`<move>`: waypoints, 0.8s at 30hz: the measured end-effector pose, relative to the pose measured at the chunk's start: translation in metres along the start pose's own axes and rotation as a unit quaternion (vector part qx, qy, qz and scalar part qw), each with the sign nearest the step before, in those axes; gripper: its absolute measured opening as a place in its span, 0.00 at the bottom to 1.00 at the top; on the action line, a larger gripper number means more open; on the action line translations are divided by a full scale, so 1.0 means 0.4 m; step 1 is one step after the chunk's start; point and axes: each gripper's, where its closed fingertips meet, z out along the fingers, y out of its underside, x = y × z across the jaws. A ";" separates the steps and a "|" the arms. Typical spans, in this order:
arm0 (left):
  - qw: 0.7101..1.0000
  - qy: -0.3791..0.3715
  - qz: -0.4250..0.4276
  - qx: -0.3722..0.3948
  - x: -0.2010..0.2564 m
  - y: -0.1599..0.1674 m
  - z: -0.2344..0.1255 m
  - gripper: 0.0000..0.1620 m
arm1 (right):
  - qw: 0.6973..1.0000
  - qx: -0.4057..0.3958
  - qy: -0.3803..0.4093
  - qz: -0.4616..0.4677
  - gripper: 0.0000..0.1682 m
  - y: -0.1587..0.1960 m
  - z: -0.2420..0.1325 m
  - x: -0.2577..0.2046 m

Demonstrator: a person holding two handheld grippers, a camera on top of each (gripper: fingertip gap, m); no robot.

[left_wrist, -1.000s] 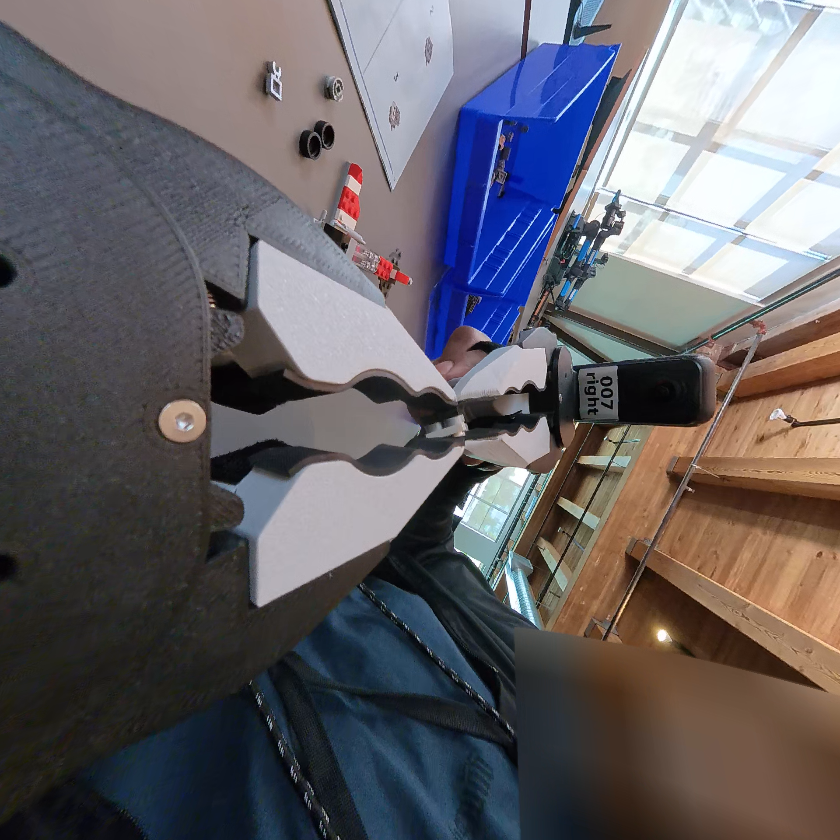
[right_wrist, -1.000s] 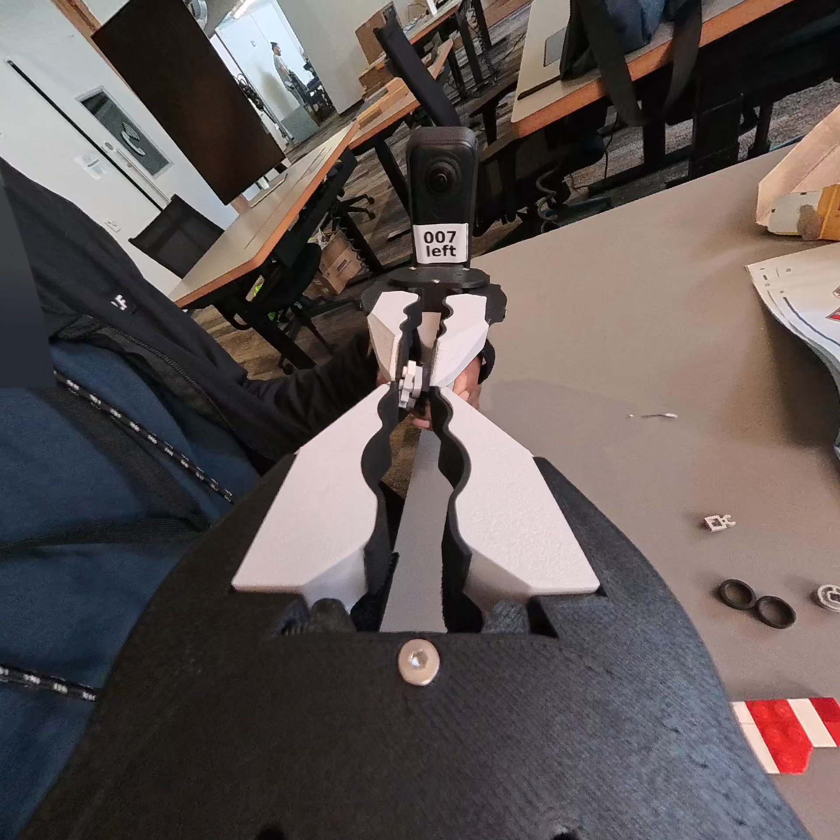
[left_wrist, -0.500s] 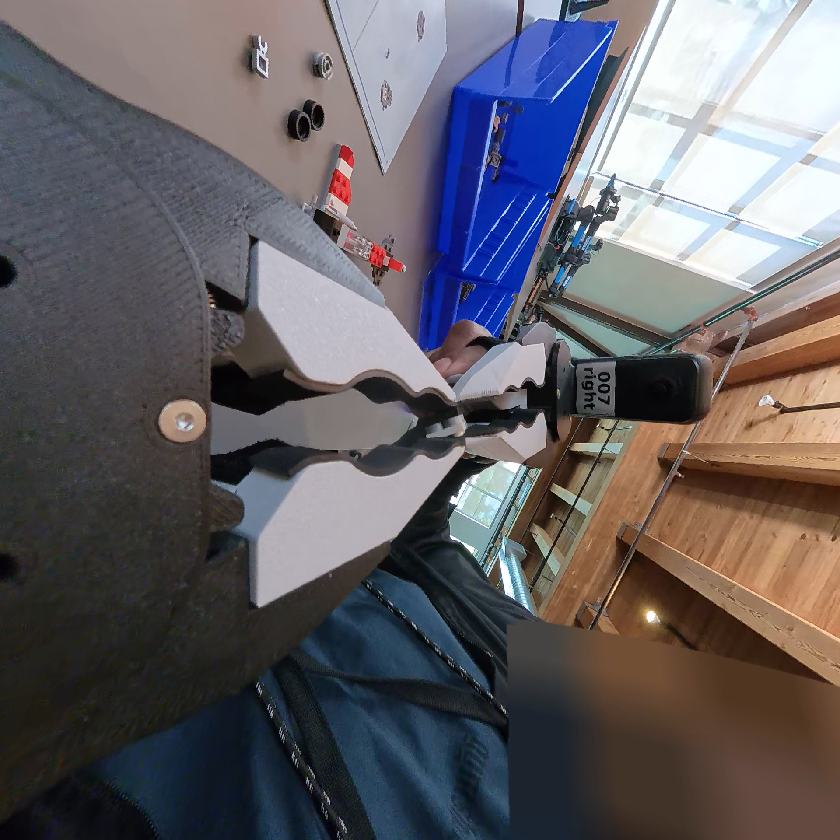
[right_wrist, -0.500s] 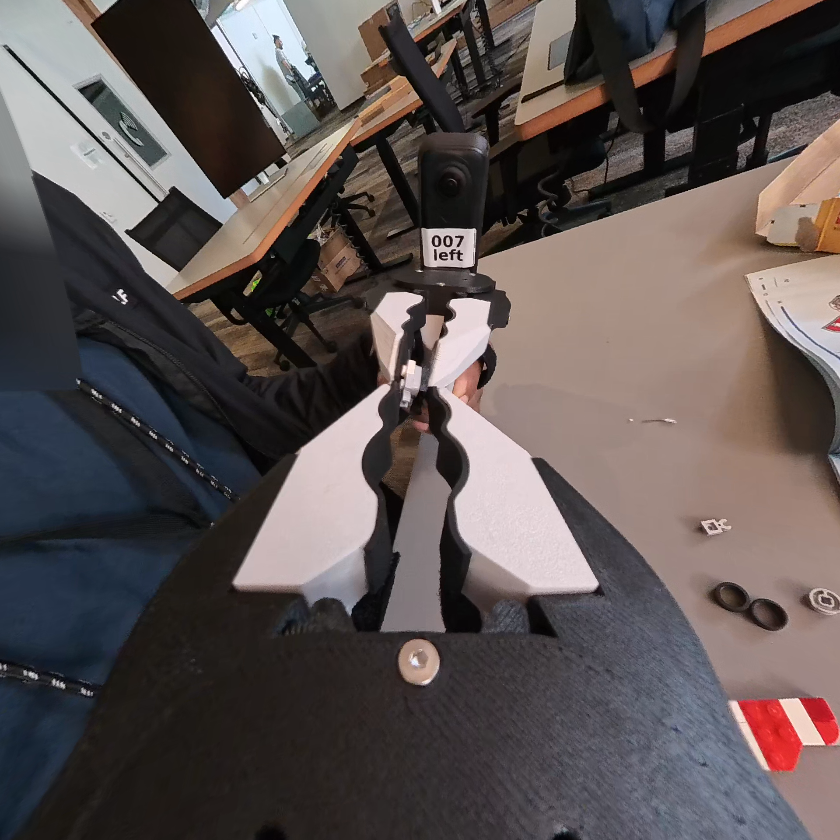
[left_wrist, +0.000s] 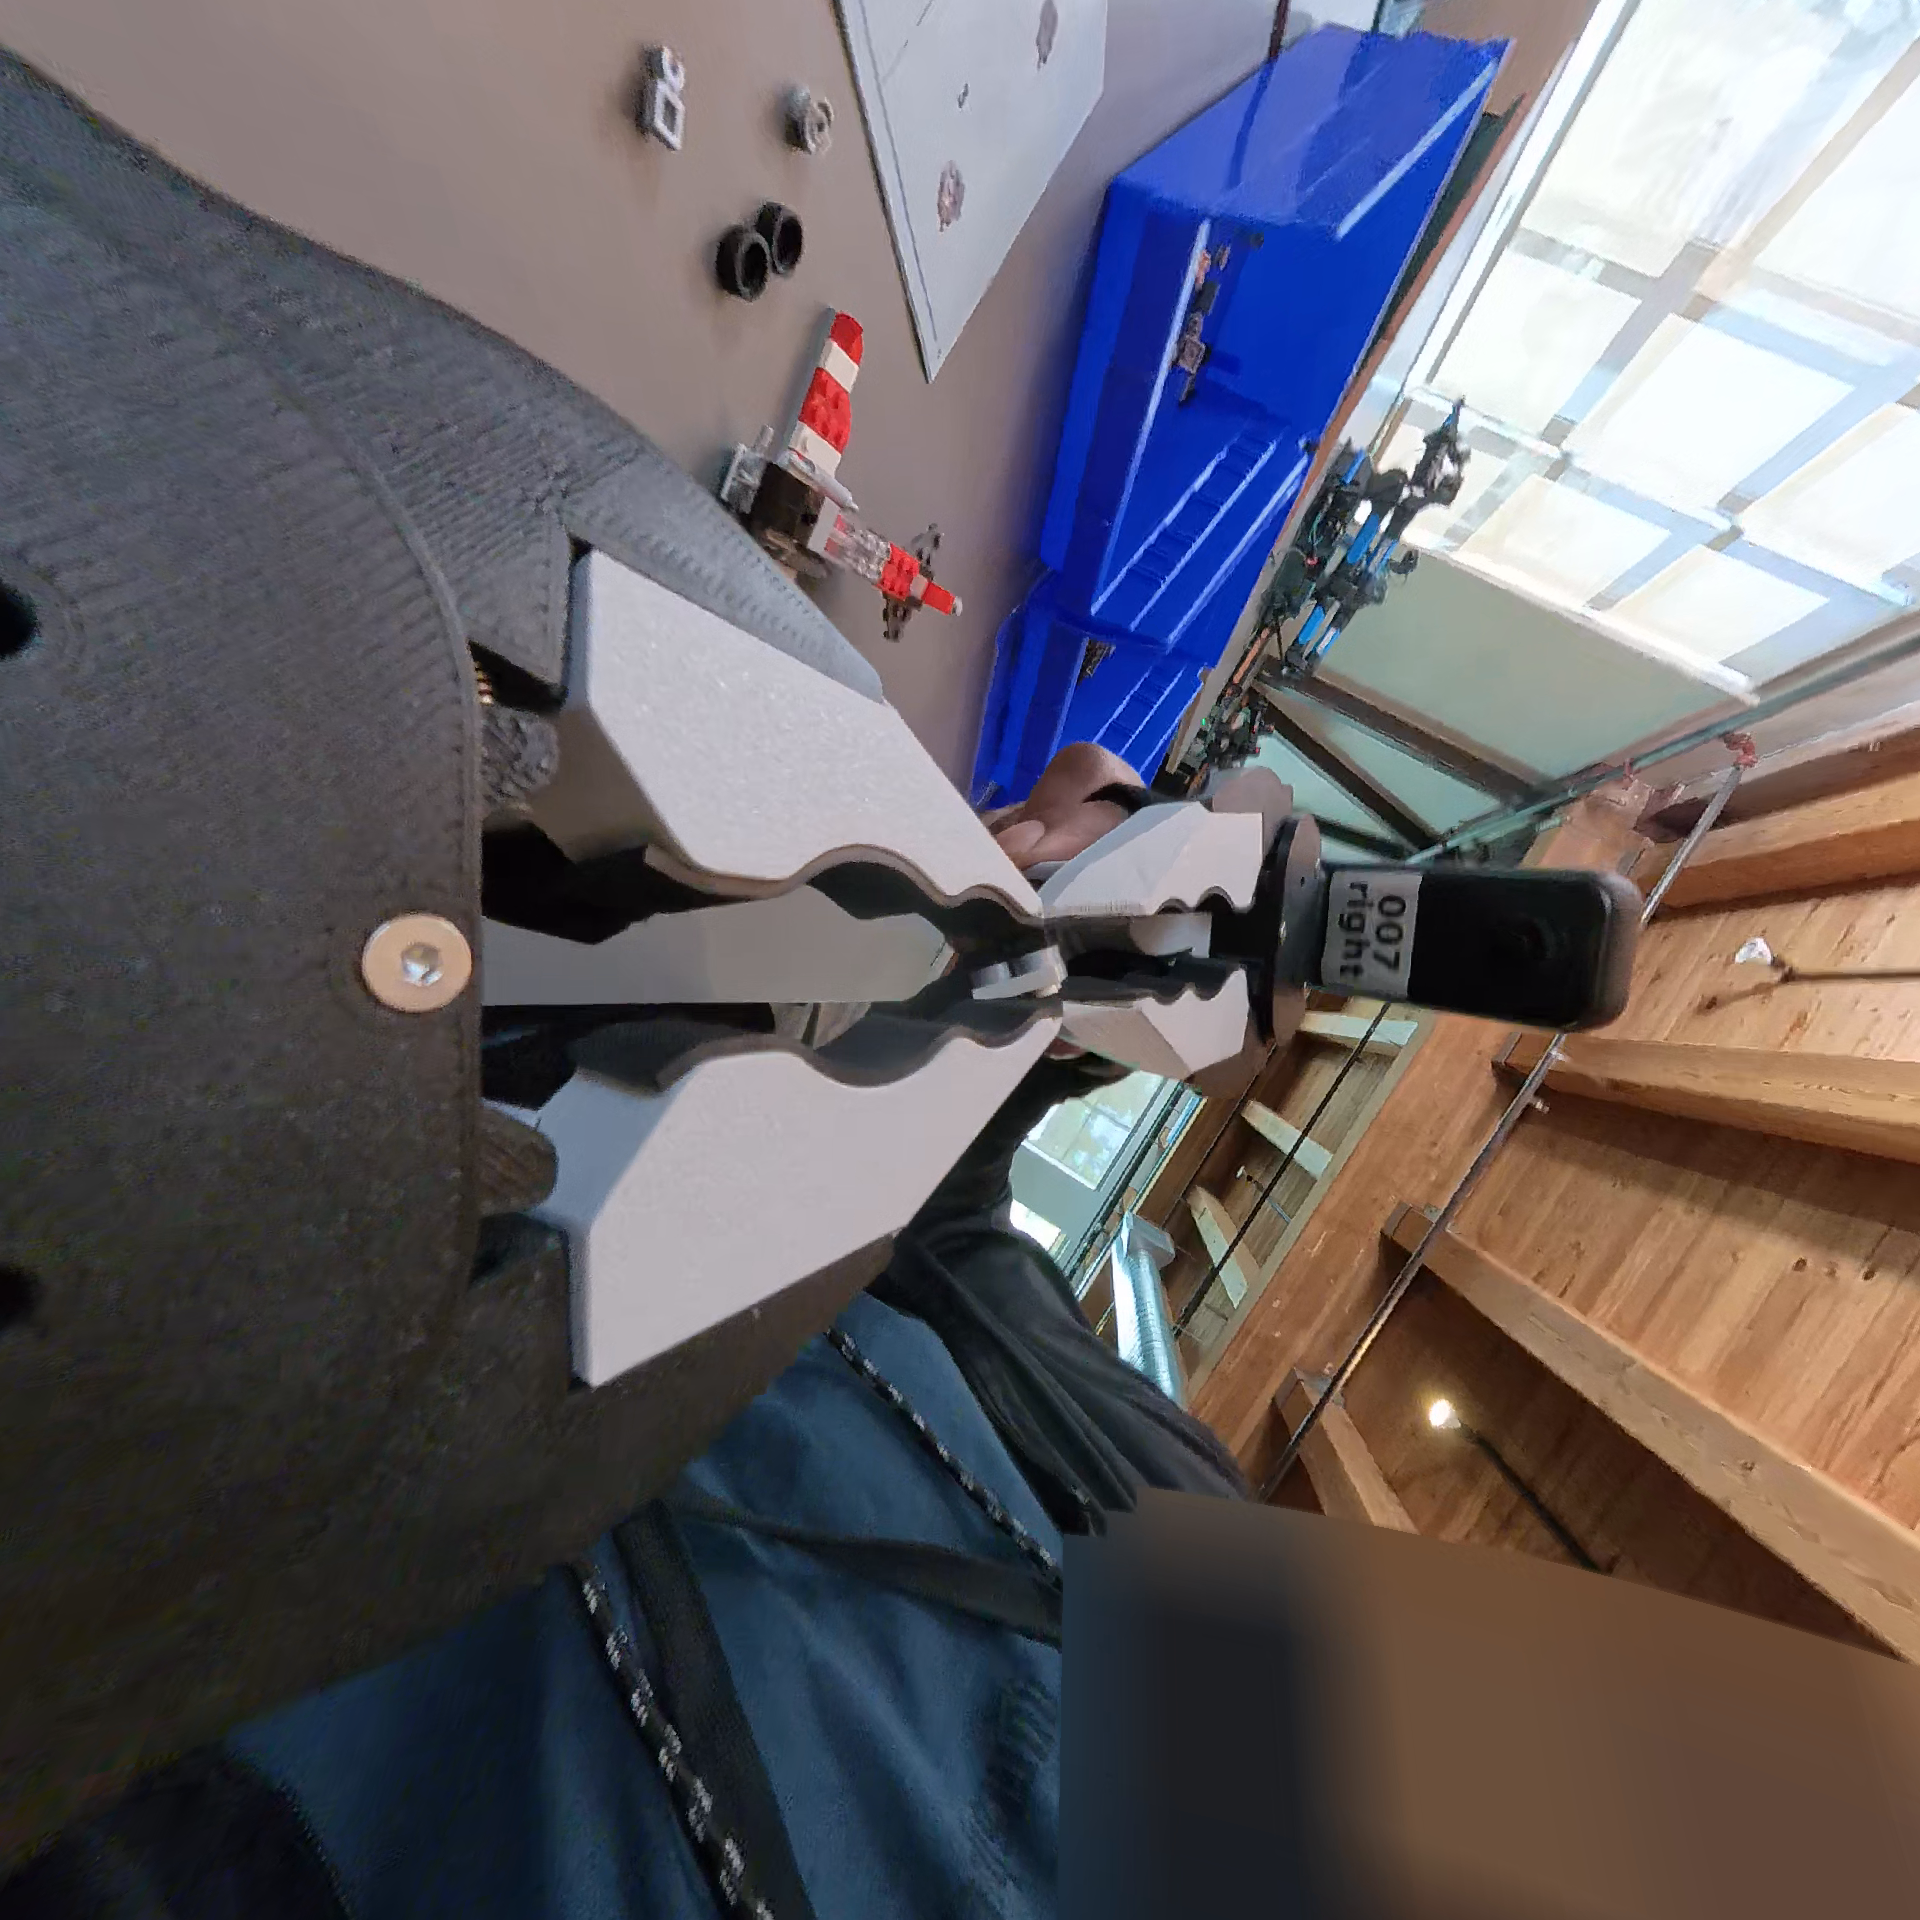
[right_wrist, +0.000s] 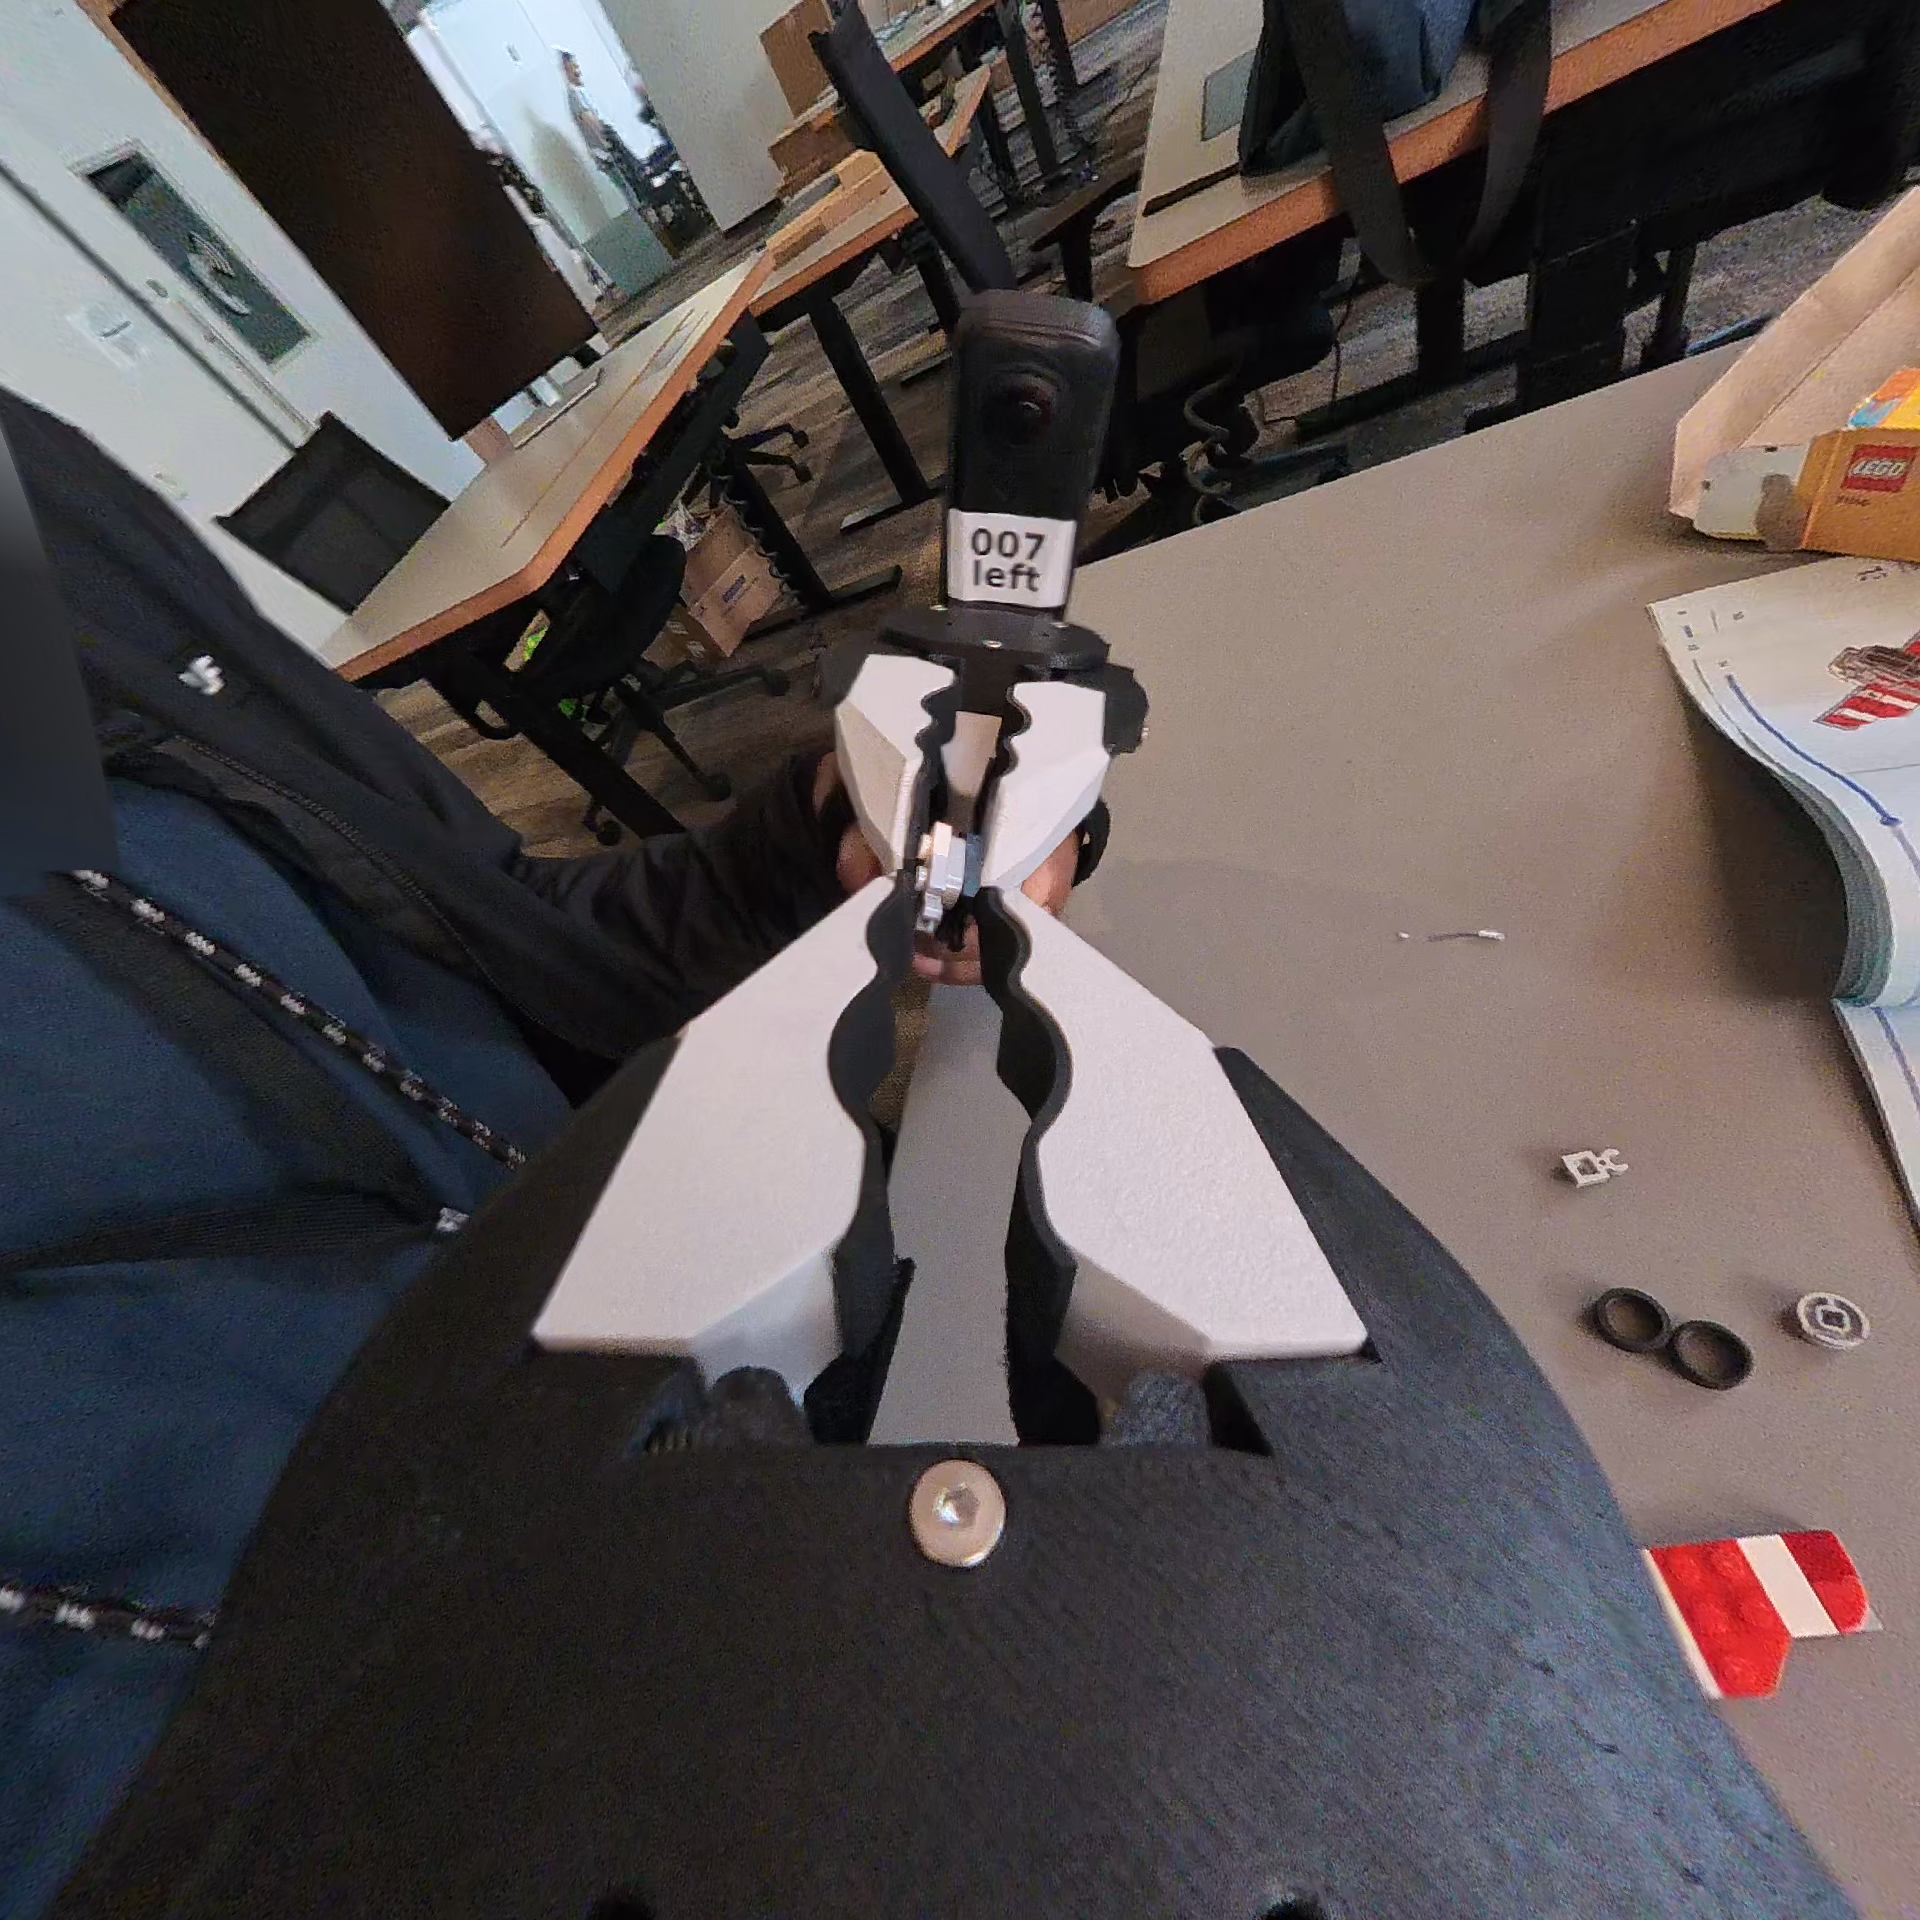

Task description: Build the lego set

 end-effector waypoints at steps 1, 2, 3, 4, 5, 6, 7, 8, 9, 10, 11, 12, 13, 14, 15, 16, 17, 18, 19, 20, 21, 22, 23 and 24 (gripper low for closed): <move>1.000 -0.005 -0.008 0.003 -0.006 -0.002 -0.002 0.07 | 1.000 0.000 0.007 0.004 0.07 -0.001 -0.001 0.006; 1.000 -0.004 -0.016 0.007 -0.009 -0.004 -0.004 0.07 | 1.000 0.004 0.005 0.008 0.07 -0.005 -0.001 0.007; 1.000 -0.005 -0.025 0.013 -0.011 -0.009 -0.006 0.07 | 1.000 0.012 0.007 0.009 0.07 -0.011 0.001 0.011; 0.999 -0.005 -0.033 0.019 -0.012 -0.014 -0.008 0.07 | 1.000 0.020 0.013 0.006 0.07 -0.014 0.003 0.014; 0.999 -0.002 -0.040 0.027 -0.012 -0.019 -0.010 0.07 | 1.000 0.025 0.014 -0.001 0.10 -0.016 0.005 0.013; 0.998 -0.003 -0.049 0.036 -0.014 -0.026 -0.014 0.07 | 0.999 0.030 0.017 -0.010 0.15 -0.016 0.006 0.013; 0.997 -0.006 -0.060 0.045 -0.020 -0.032 -0.020 0.07 | 0.999 0.037 0.025 -0.023 0.17 -0.017 0.006 0.014; 0.996 -0.009 -0.073 0.052 -0.026 -0.036 -0.025 0.07 | 0.997 0.042 0.040 -0.042 0.18 -0.016 0.007 0.020; 0.994 -0.013 -0.088 0.060 -0.035 -0.040 -0.031 0.07 | 0.995 0.045 0.056 -0.063 0.19 -0.014 0.008 0.026; 0.992 -0.017 -0.105 0.068 -0.044 -0.042 -0.037 0.07 | 0.993 0.049 0.070 -0.084 0.20 -0.013 0.007 0.032; 0.990 -0.017 -0.121 0.075 -0.051 -0.043 -0.041 0.06 | 0.989 0.053 0.084 -0.105 0.20 -0.014 0.009 0.036; 0.987 -0.017 -0.137 0.080 -0.057 -0.044 -0.045 0.07 | 0.986 0.055 0.095 -0.128 0.20 -0.014 0.012 0.038; 0.985 -0.017 -0.151 0.082 -0.060 -0.043 -0.046 0.07 | 0.981 0.056 0.108 -0.151 0.20 -0.015 0.017 0.041; 0.983 -0.015 -0.161 0.082 -0.061 -0.041 -0.046 0.07 | 0.976 0.056 0.121 -0.175 0.20 -0.015 0.021 0.046; 0.982 -0.015 -0.169 0.081 -0.062 -0.039 -0.046 0.07 | 0.970 0.052 0.134 -0.198 0.20 -0.012 0.026 0.052; 0.981 -0.015 -0.176 0.080 -0.064 -0.037 -0.045 0.06 | 0.964 0.047 0.147 -0.217 0.21 -0.009 0.032 0.059; 0.980 -0.016 -0.182 0.078 -0.065 -0.033 -0.044 0.07 | 0.959 0.042 0.156 -0.233 0.21 -0.005 0.037 0.064; 0.979 -0.016 -0.189 0.075 -0.067 -0.030 -0.042 0.06 | 0.955 0.041 0.159 -0.246 0.21 -0.004 0.042 0.064; 0.978 -0.017 -0.195 0.072 -0.069 -0.026 -0.042 0.07 | 0.953 0.042 0.160 -0.256 0.20 -0.005 0.046 0.062; 0.977 -0.018 -0.199 0.071 -0.071 -0.023 -0.041 0.07 | 0.951 0.040 0.162 -0.261 0.20 -0.004 0.050 0.063; 0.977 -0.017 -0.202 0.071 -0.072 -0.022 -0.041 0.07 | 0.950 0.033 0.167 -0.263 0.18 -0.001 0.053 0.070; 0.976 -0.016 -0.205 0.070 -0.072 -0.021 -0.041 0.06 | 0.947 0.028 0.175 -0.267 0.15 0.001 0.054 0.078; 0.976 -0.015 -0.208 0.070 -0.072 -0.021 -0.040 0.06 | 0.946 0.028 0.178 -0.271 0.12 0.000 0.055 0.080; 0.975 -0.013 -0.211 0.071 -0.072 -0.021 -0.040 0.06 | 0.945 0.029 0.175 -0.274 0.11 0.000 0.056 0.079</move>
